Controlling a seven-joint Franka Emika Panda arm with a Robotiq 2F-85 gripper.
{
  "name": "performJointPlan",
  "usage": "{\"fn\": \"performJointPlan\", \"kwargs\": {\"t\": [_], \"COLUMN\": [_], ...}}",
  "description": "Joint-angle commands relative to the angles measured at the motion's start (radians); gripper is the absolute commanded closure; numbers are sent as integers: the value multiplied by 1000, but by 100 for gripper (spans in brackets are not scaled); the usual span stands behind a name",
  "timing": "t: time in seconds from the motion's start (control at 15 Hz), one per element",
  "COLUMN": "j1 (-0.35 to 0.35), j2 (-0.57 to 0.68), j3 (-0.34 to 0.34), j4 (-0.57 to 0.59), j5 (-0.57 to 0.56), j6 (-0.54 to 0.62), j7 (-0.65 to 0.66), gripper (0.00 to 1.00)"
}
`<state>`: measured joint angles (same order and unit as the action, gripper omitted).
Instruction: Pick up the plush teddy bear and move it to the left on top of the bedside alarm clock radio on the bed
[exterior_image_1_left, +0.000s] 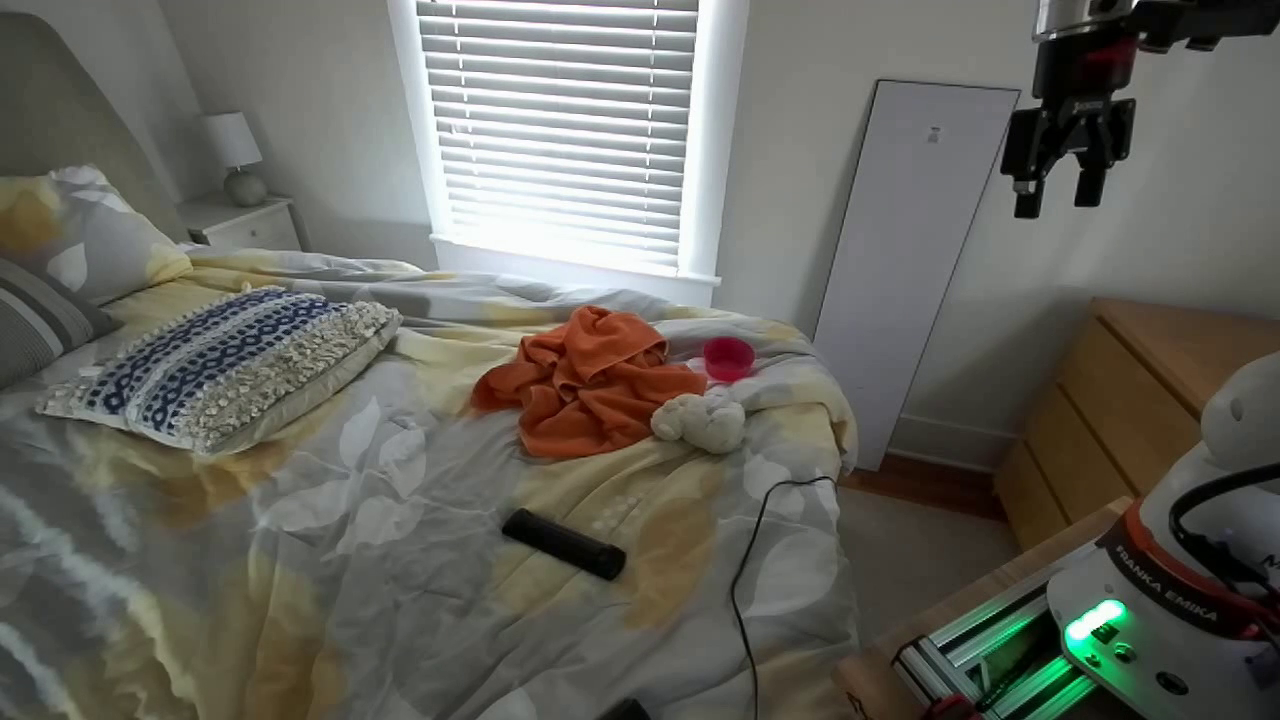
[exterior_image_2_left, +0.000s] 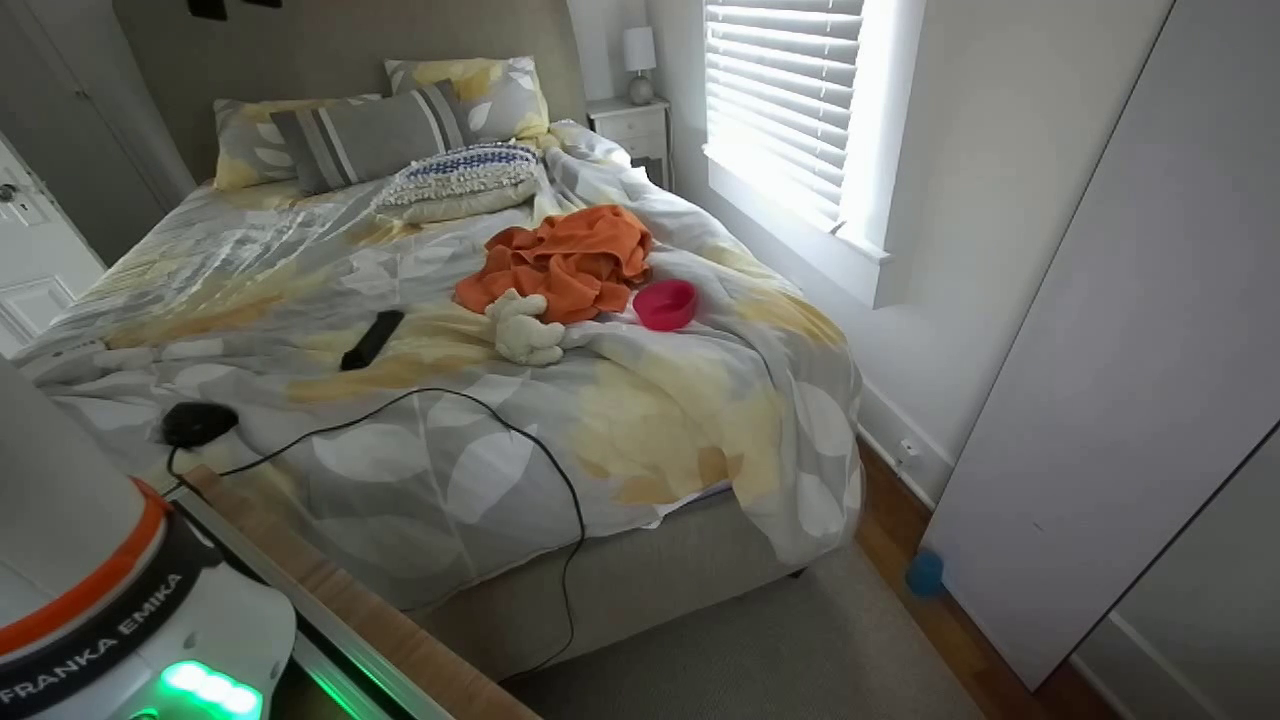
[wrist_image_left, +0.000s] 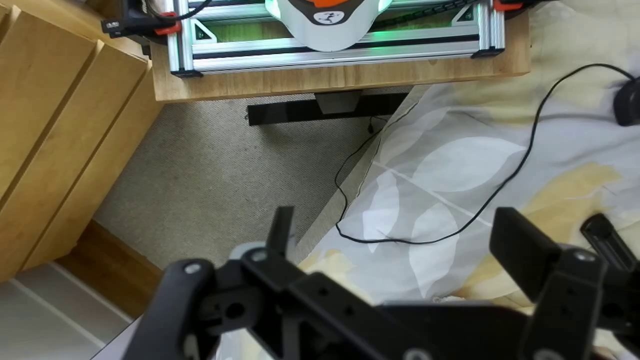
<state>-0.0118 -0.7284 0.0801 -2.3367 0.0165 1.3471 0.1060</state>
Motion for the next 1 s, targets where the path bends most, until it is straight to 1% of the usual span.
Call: {"fn": "performJointPlan", "kwargs": {"t": [0.0, 0.33, 0.4, 0.53, 0.73, 0.8, 0.93], "j1": [8, 8, 17, 57, 146, 168, 192], "j2": [1, 1, 14, 29, 76, 100, 157], "j3": [-5, -5, 8, 59, 153, 186, 239], "j4": [2, 2, 11, 25, 49, 57, 67], "j5": [-3, -3, 5, 30, 67, 62, 10], "j6": [-2, -2, 3, 35, 118, 173, 322], "j7": [4, 4, 8, 12, -7, -7, -12], "gripper": [0, 0, 0, 0, 0, 0, 0]}}
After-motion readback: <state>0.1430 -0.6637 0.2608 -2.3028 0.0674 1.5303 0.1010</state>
